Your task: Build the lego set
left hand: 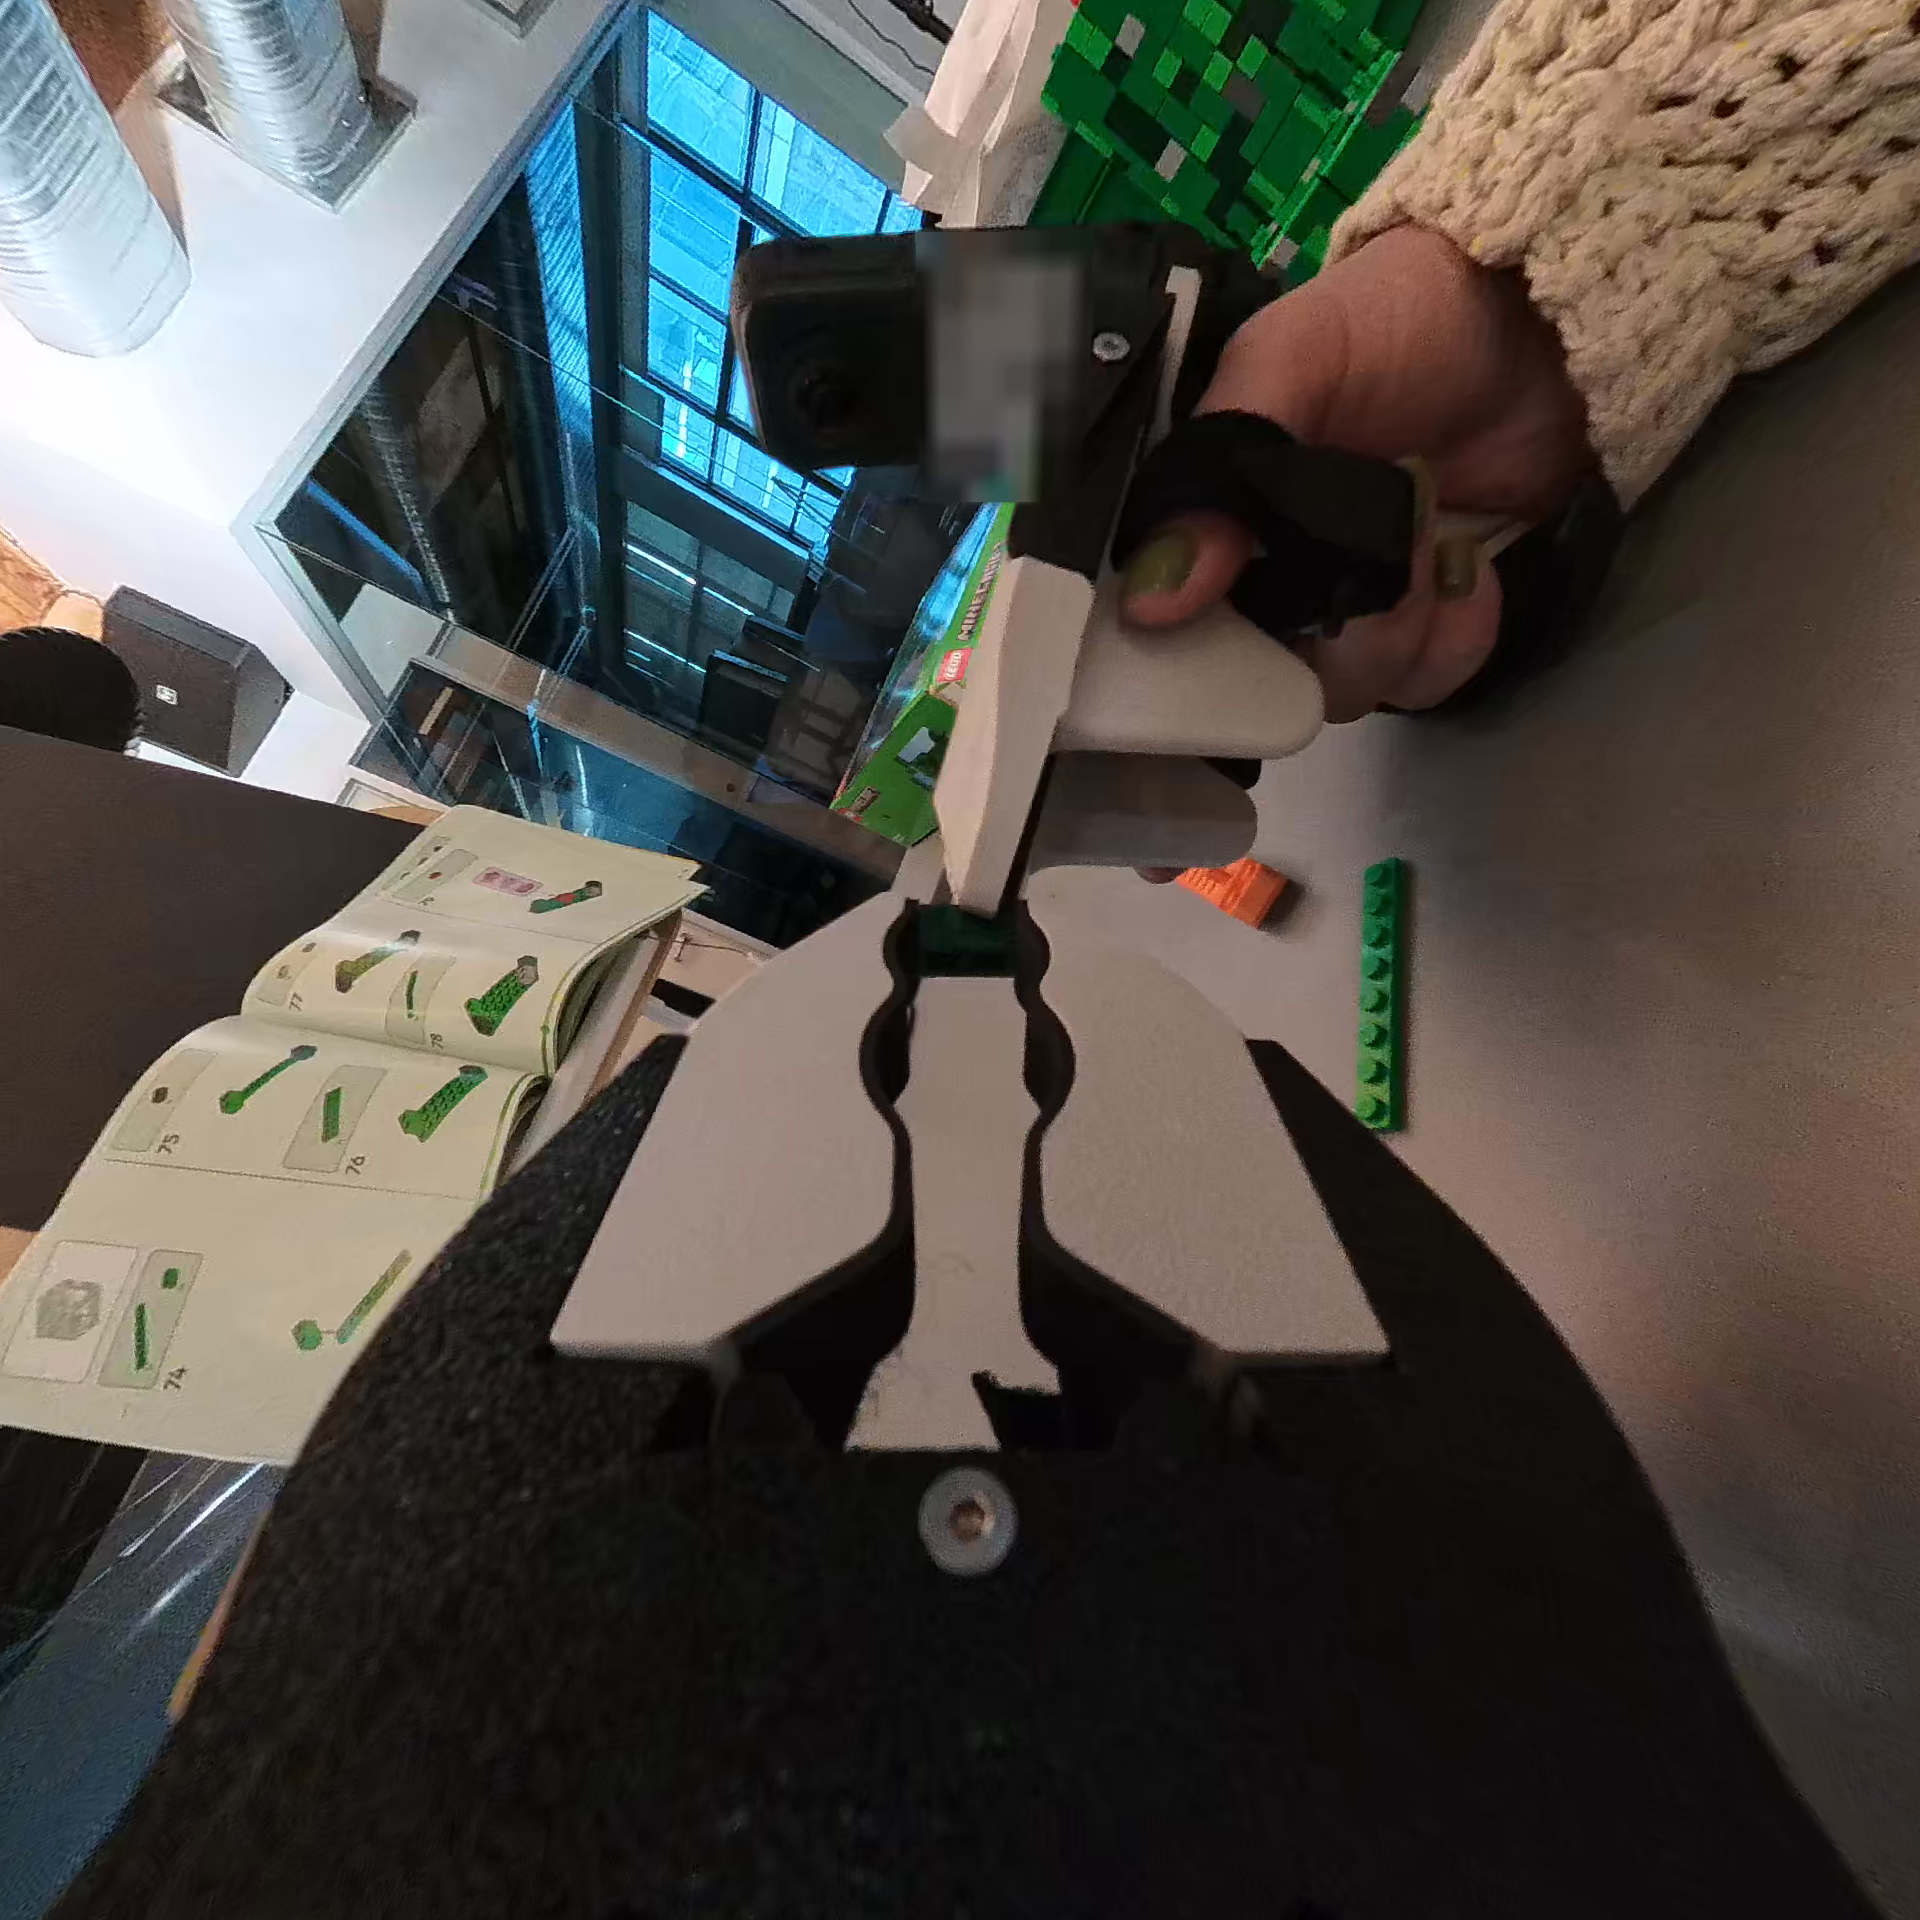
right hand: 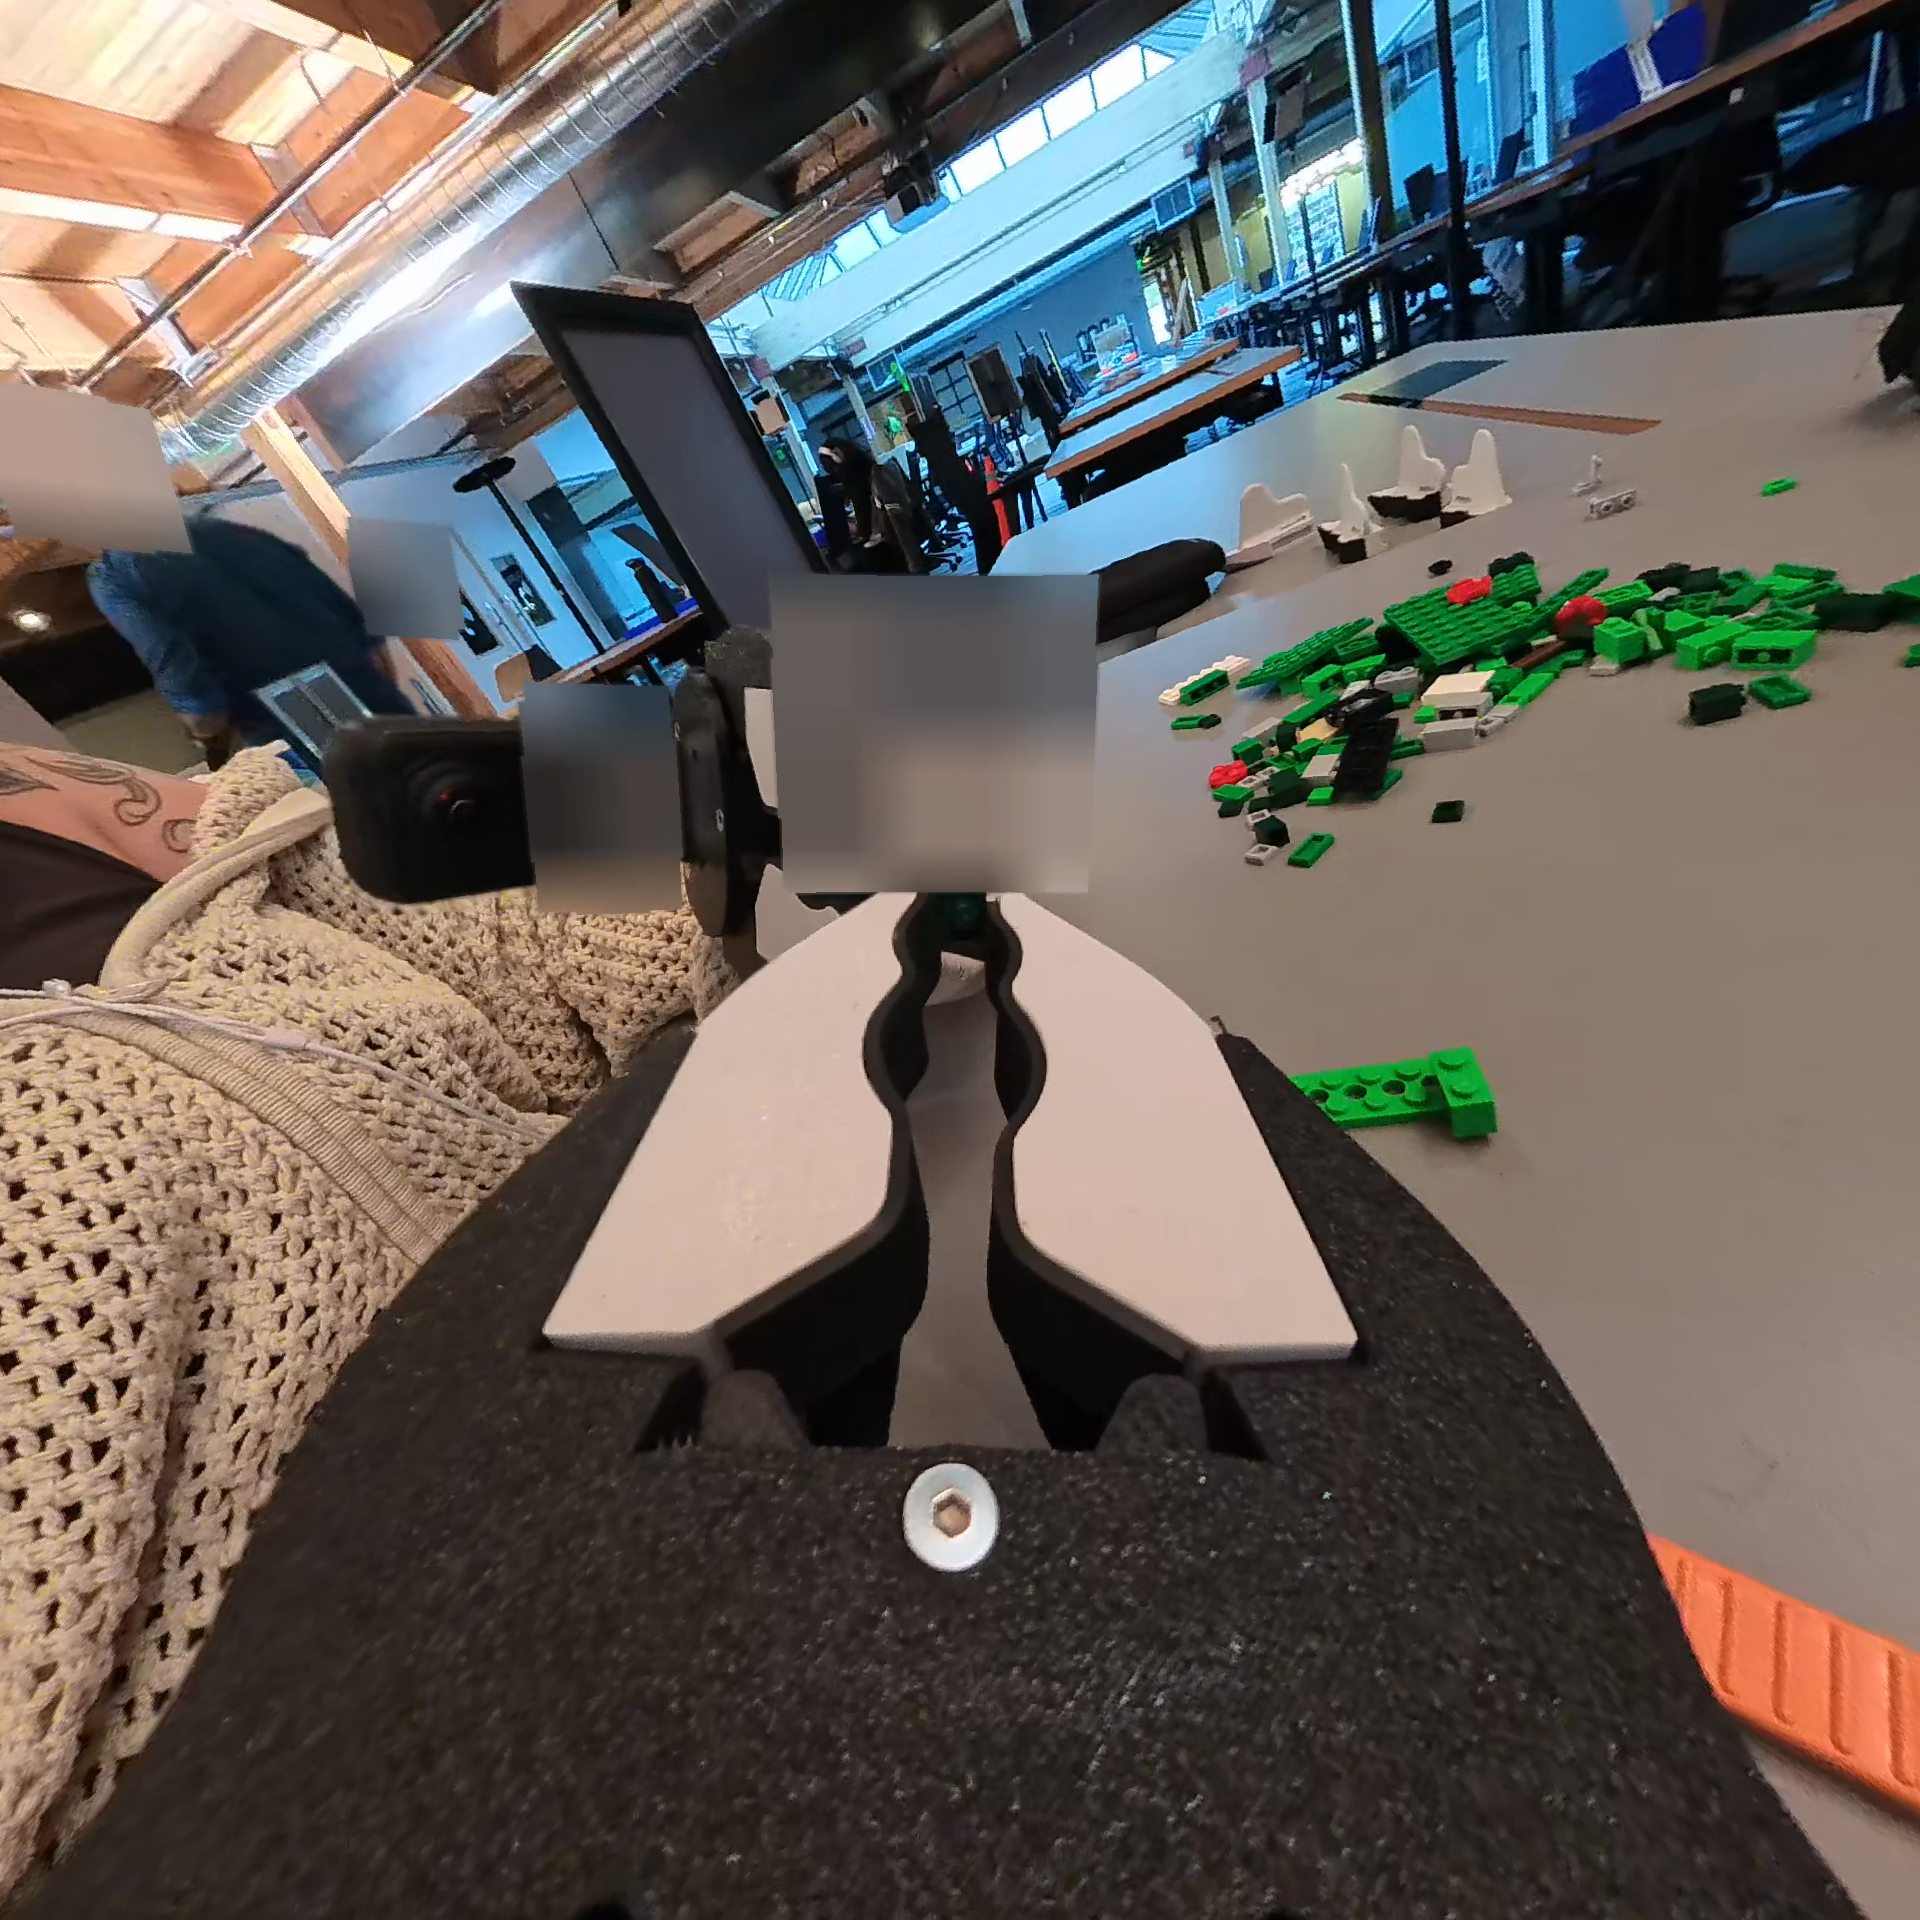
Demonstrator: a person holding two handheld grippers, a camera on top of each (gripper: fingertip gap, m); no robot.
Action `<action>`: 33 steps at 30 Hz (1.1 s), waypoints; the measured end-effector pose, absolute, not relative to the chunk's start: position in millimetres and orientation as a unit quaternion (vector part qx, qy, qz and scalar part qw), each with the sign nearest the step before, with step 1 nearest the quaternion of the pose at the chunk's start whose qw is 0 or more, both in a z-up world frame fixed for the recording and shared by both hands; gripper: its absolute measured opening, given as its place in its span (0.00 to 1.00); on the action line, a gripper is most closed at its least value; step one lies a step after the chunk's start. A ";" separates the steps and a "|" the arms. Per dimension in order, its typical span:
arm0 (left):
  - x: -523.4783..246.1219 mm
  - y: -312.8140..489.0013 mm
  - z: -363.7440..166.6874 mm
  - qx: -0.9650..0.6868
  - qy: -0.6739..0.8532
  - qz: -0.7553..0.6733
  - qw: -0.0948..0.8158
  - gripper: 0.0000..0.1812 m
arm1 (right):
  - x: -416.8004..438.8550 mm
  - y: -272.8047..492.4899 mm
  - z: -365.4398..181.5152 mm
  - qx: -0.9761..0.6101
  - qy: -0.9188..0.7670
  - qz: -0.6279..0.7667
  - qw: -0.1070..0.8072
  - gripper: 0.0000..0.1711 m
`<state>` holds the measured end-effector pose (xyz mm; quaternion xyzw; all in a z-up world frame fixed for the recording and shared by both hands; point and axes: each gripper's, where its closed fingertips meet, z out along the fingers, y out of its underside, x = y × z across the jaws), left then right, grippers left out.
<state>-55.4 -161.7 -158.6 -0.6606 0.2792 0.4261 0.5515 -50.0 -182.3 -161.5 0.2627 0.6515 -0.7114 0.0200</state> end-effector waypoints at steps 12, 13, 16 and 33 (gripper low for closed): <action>-92.8 -181.4 -193.3 -0.825 0.143 0.203 0.508 0.00 | -71.1 -138.9 -148.9 0.290 0.620 -0.717 -0.136 0.04; -105.5 -181.5 -196.5 -0.836 0.098 0.208 0.497 0.00 | -71.6 -137.5 -148.5 0.290 0.619 -0.715 -0.145 0.04; -120.1 -184.1 -219.8 -0.877 0.051 0.200 0.435 0.00 | -74.4 -135.5 -148.9 0.292 0.616 -0.712 -0.167 0.04; -101.1 -180.8 -248.9 -0.929 -0.013 0.032 0.369 0.00 | -75.8 -139.8 -151.4 0.288 0.620 -0.712 -0.158 0.04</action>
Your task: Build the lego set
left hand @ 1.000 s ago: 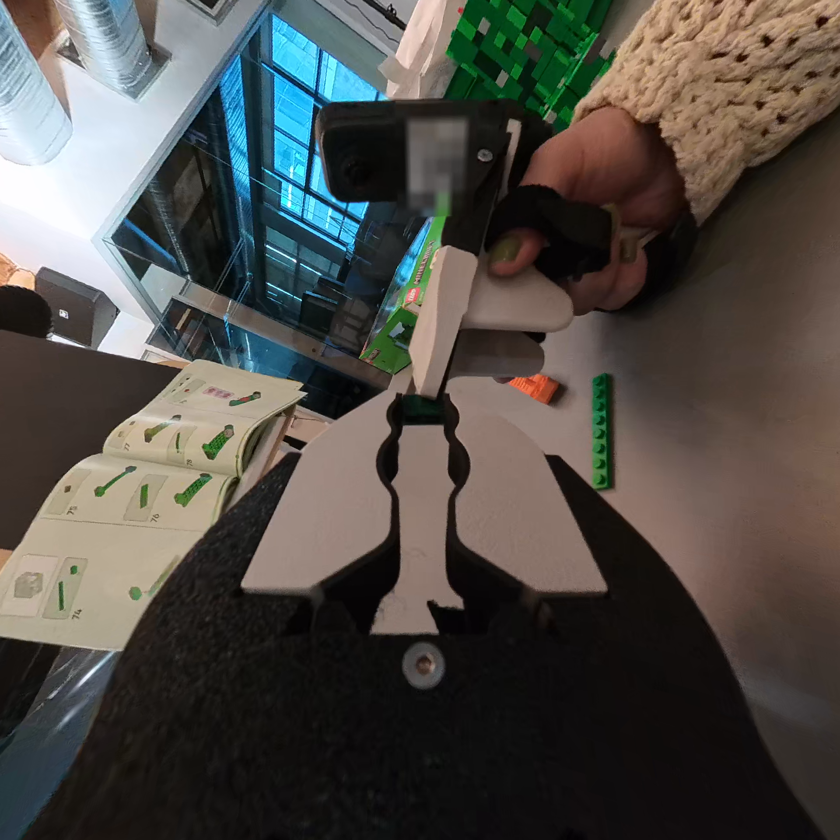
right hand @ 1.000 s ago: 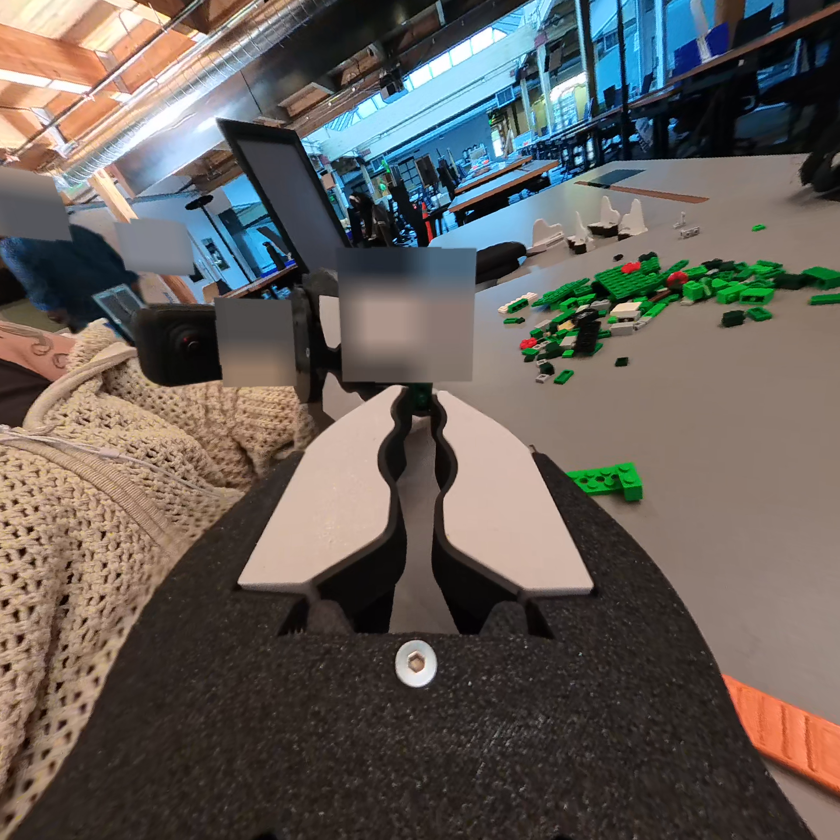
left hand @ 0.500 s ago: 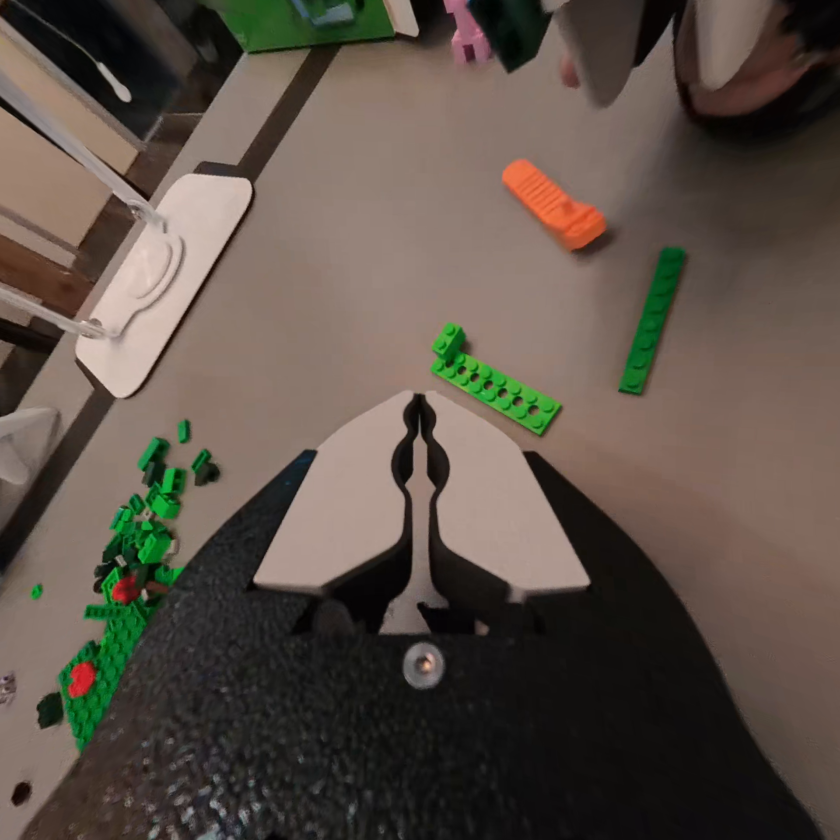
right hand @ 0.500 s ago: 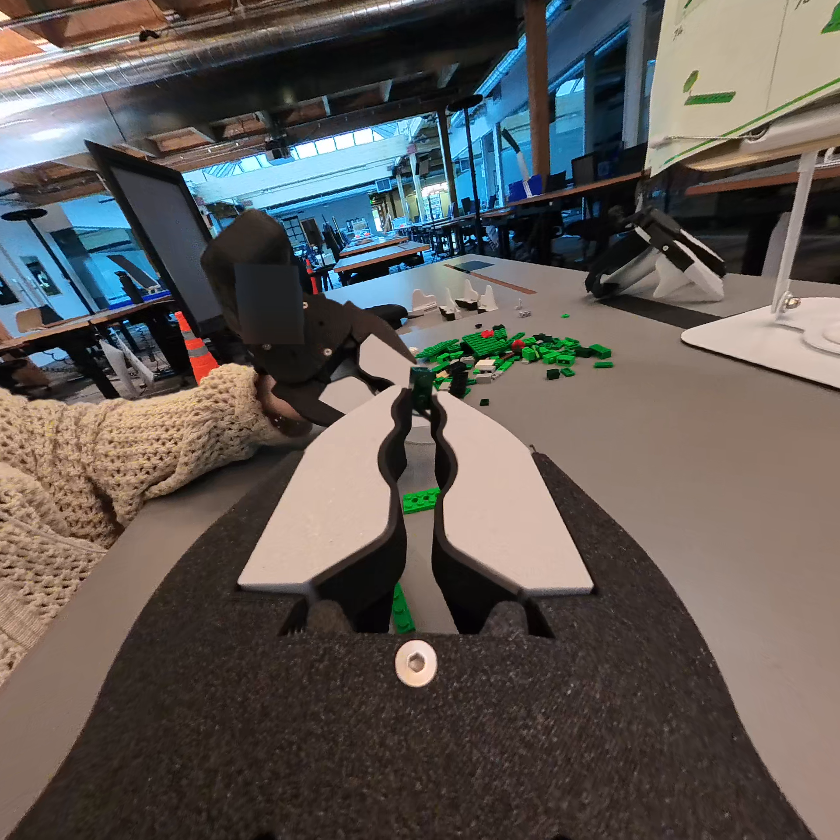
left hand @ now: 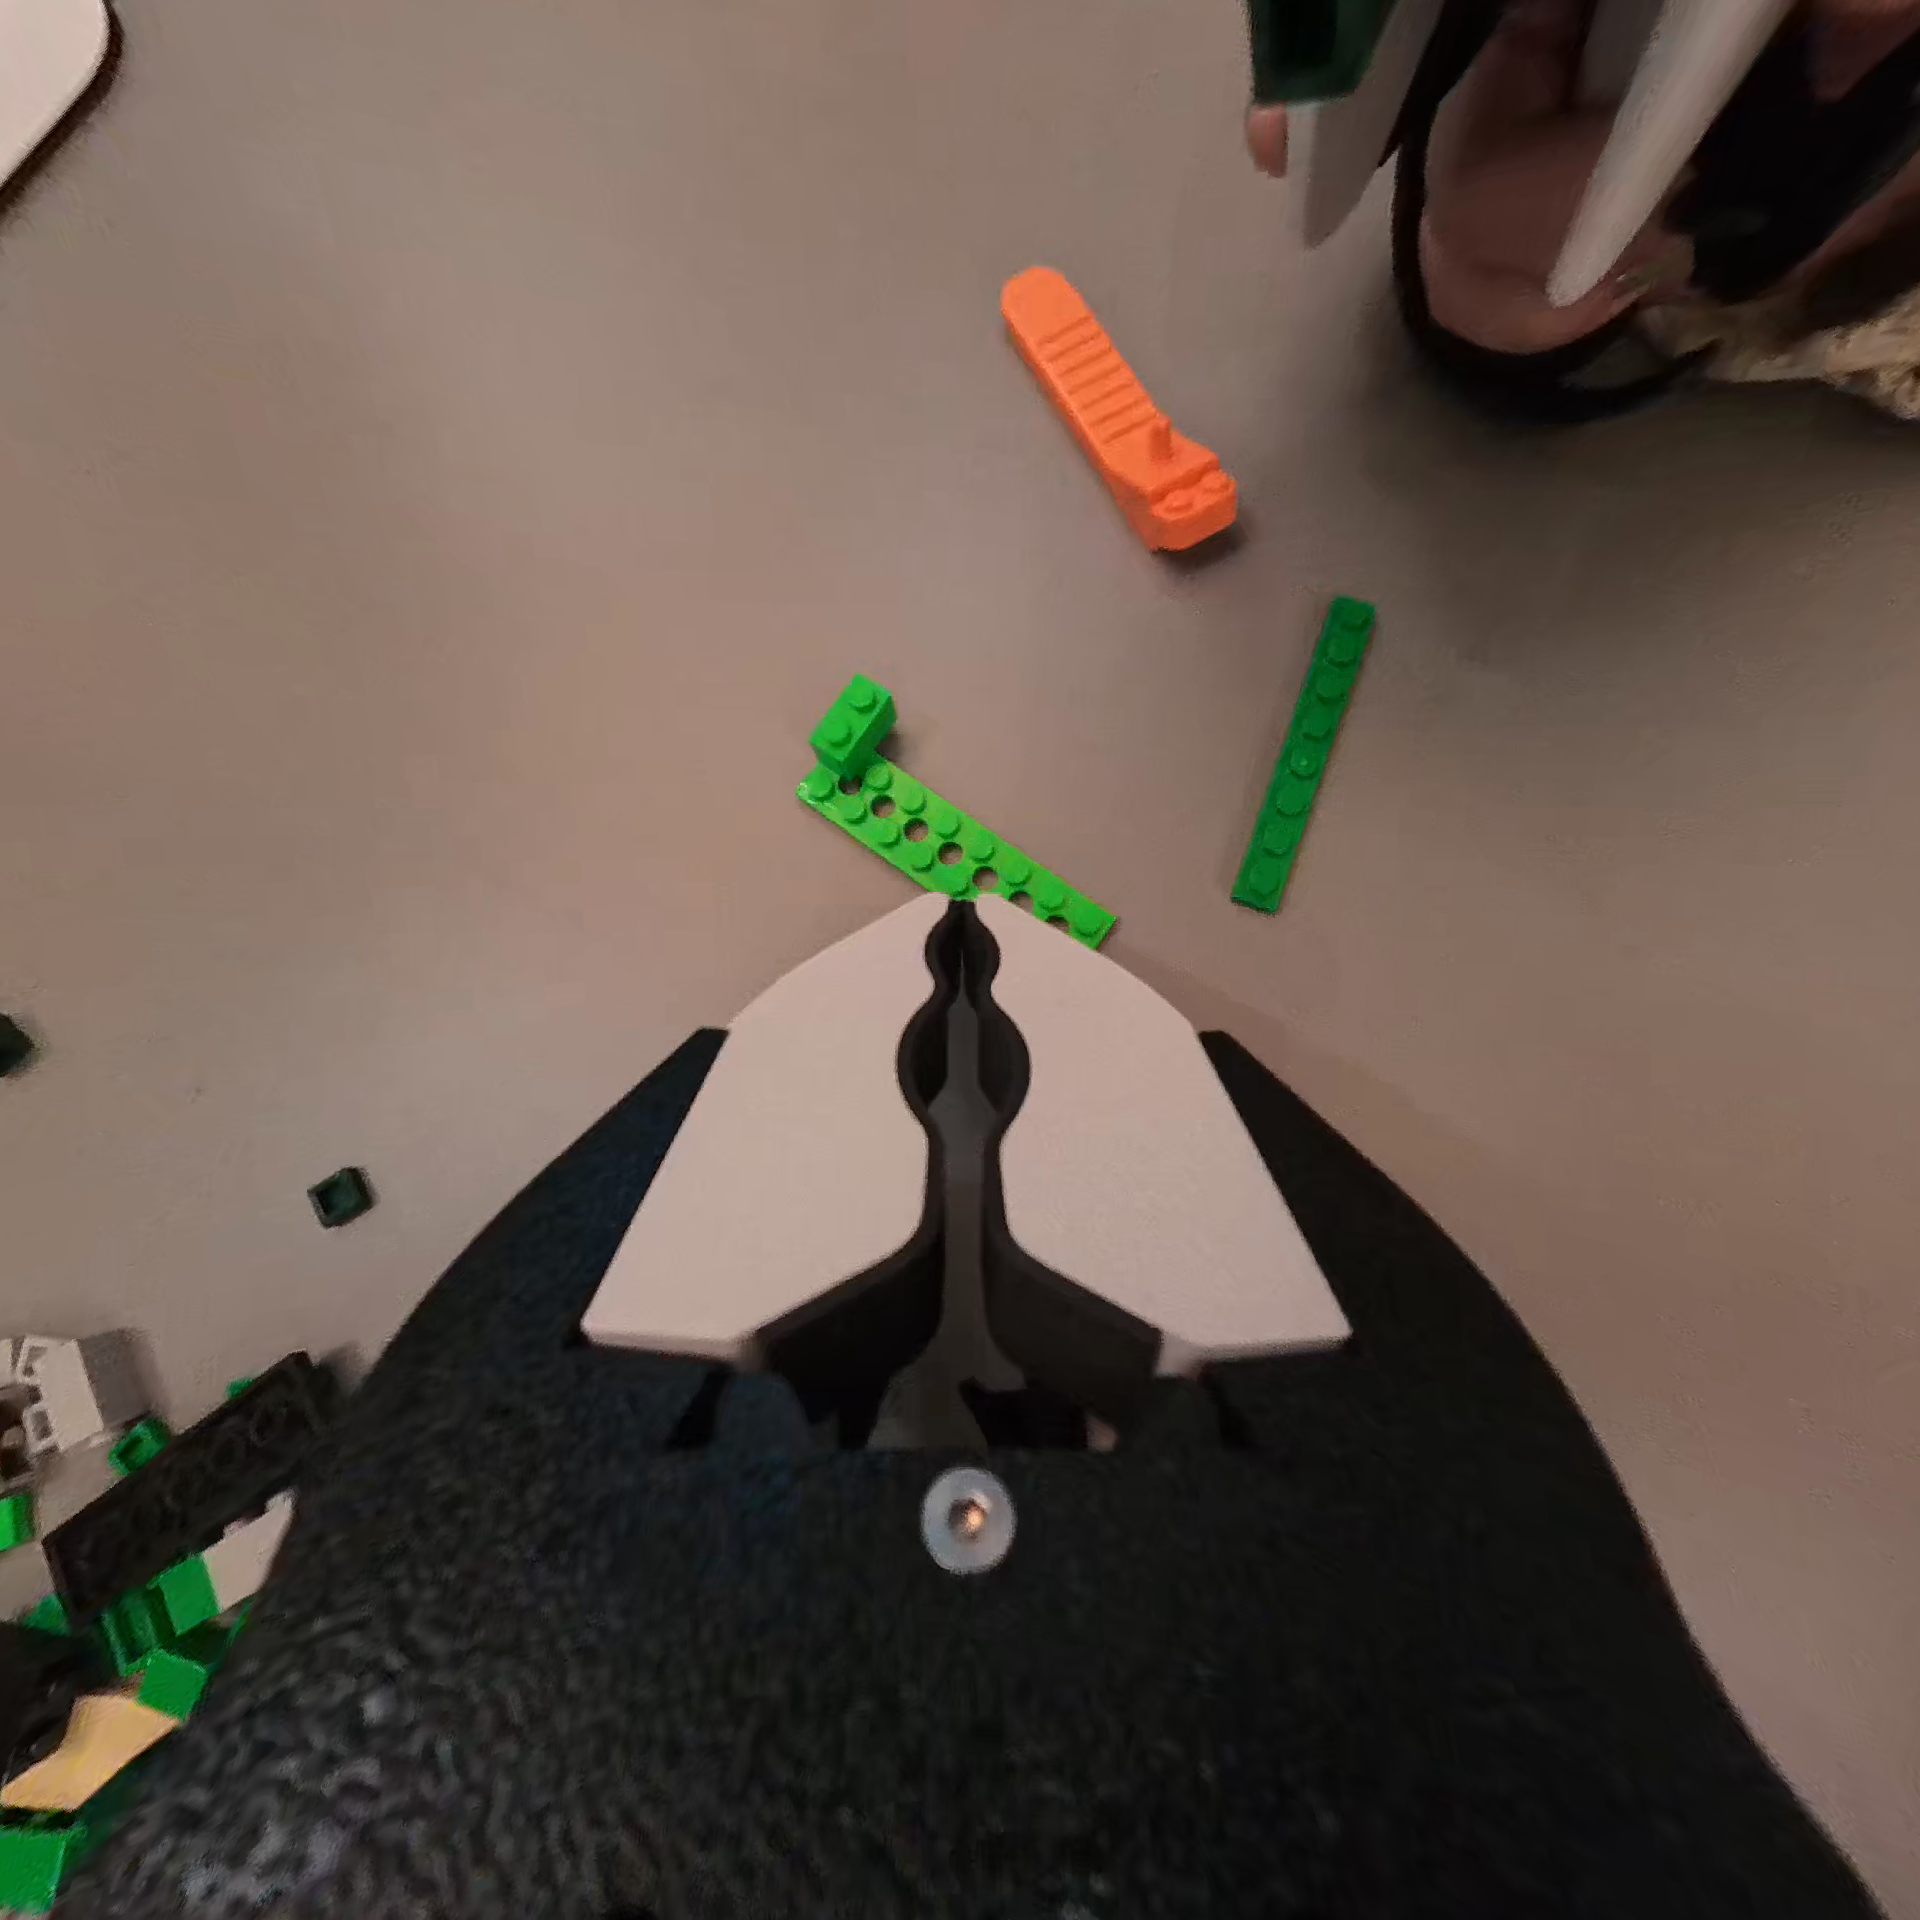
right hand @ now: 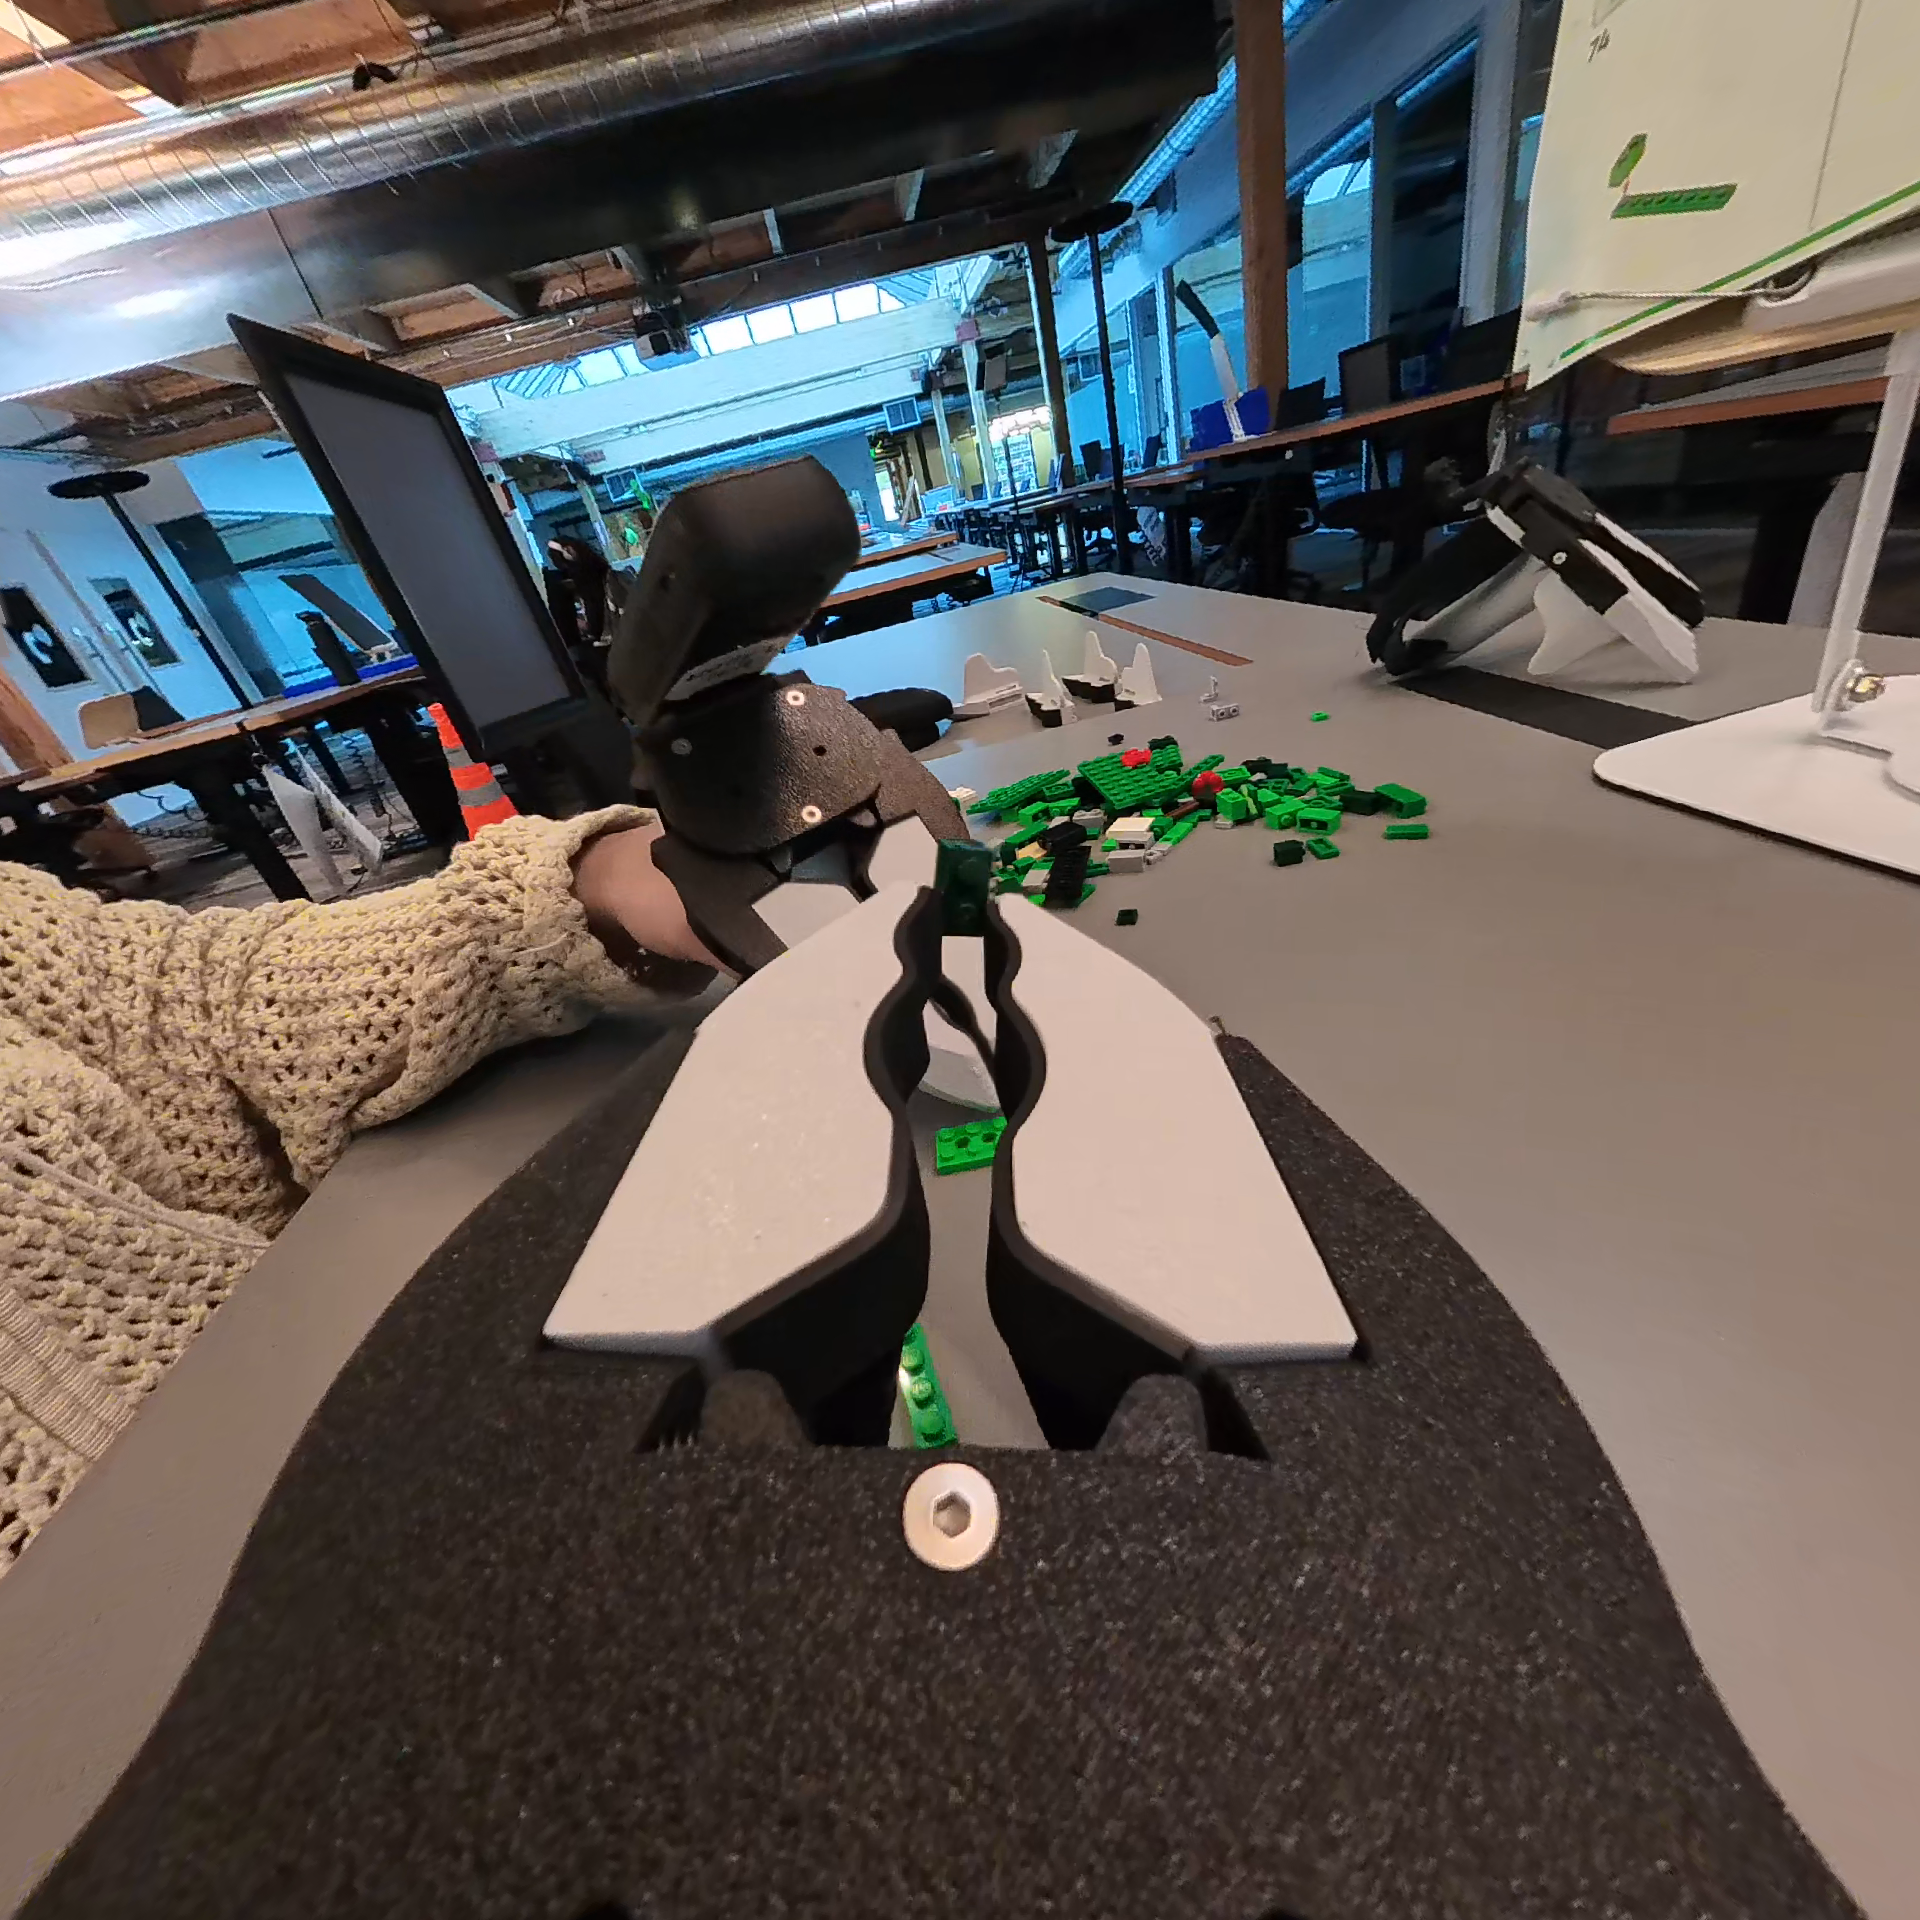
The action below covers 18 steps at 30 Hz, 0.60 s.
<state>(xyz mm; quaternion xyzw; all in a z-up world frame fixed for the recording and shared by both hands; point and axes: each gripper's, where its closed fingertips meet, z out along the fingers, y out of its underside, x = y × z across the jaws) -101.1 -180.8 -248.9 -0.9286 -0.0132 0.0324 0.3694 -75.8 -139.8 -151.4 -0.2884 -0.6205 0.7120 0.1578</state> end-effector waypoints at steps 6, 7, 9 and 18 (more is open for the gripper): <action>-86.3 -175.8 -251.5 -0.926 -0.003 -0.015 0.377 0.00 | -76.1 -140.0 -150.7 -0.288 -0.617 0.715 0.155 0.04; -78.5 -173.7 -251.6 -0.924 0.008 -0.037 0.382 0.00 | -75.9 -139.6 -150.1 -0.287 -0.616 0.717 0.157 0.04; -70.6 -172.9 -251.7 -0.922 0.040 -0.050 0.383 0.00 | -75.8 -138.6 -149.1 -0.287 -0.613 0.718 0.160 0.04; -85.4 -175.7 -227.9 -0.844 0.404 0.162 0.314 0.18 | -68.1 -124.9 -132.3 -0.288 -0.608 0.713 0.196 0.04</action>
